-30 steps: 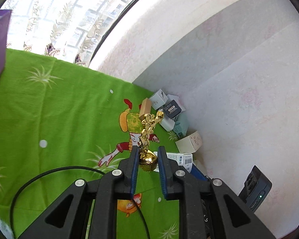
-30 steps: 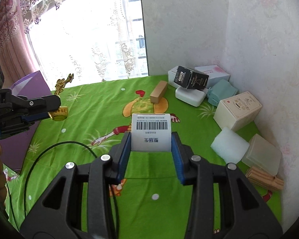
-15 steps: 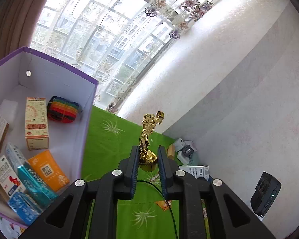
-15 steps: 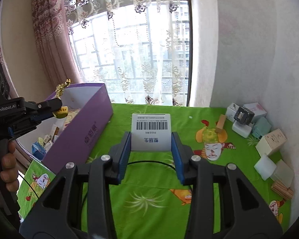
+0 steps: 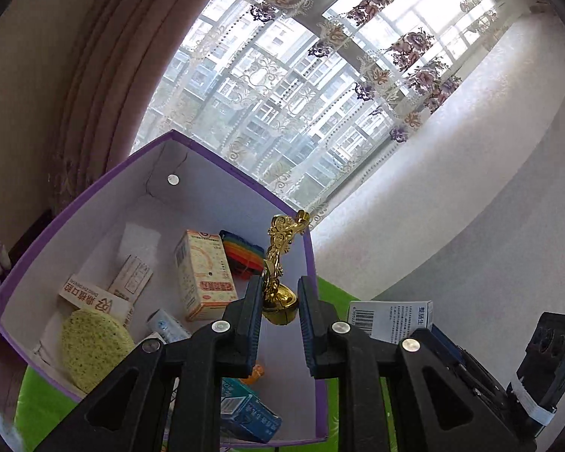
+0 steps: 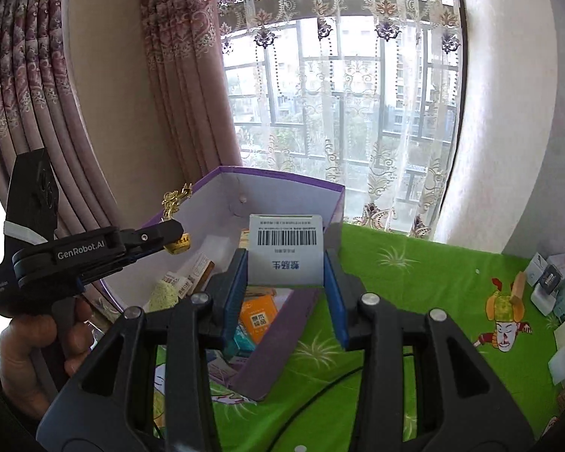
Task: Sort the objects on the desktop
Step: 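Carry the gold ornament and white medicine box into the purple box and open both grippers, then move both grippers back toward the pile of items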
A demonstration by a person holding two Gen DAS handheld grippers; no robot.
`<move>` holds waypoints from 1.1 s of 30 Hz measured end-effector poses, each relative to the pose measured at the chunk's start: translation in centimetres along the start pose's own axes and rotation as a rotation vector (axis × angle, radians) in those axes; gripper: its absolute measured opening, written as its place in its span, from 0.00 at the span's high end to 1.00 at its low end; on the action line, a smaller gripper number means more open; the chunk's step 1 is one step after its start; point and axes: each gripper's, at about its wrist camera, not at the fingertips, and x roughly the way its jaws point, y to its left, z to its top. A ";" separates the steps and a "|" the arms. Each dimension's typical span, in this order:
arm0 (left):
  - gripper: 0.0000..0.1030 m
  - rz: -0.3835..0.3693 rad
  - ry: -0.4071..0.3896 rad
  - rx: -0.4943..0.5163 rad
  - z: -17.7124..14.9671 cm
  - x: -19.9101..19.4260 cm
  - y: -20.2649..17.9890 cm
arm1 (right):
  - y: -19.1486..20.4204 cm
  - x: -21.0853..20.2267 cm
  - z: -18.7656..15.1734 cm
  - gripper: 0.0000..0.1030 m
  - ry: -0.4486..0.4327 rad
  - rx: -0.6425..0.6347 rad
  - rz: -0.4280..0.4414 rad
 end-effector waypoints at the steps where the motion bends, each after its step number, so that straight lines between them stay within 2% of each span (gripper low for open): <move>1: 0.82 0.002 -0.004 -0.008 0.2 -0.1 0.5 | 0.5 0.6 0.0 0.59 0.008 -0.003 0.008; 8: 0.82 0.026 -0.024 -0.040 0.6 -0.9 2.9 | 3.8 3.3 -0.3 0.59 0.045 -0.032 0.056; 15: 0.80 0.052 -0.022 -0.073 0.7 -1.0 3.9 | 5.1 5.1 -0.9 0.58 0.098 -0.067 0.060; 18: 0.70 0.056 -0.020 -0.081 0.8 -0.9 4.2 | 5.1 4.9 -1.2 0.57 0.092 -0.070 0.053; 20: 0.59 0.059 -0.019 -0.082 0.7 -0.9 4.2 | 5.1 4.5 -1.2 0.43 0.079 -0.078 0.048; 22: 0.47 0.057 -0.022 -0.084 0.5 -0.9 4.1 | 4.9 4.0 -1.0 0.34 0.060 -0.073 0.049; 28: 0.46 0.042 -0.027 -0.065 0.4 -1.1 3.0 | 3.1 2.9 -0.6 0.34 0.023 -0.019 0.039; 33: 0.42 0.019 -0.030 -0.025 0.1 -1.3 0.7 | -0.3 0.6 -1.2 0.34 -0.016 0.048 -0.028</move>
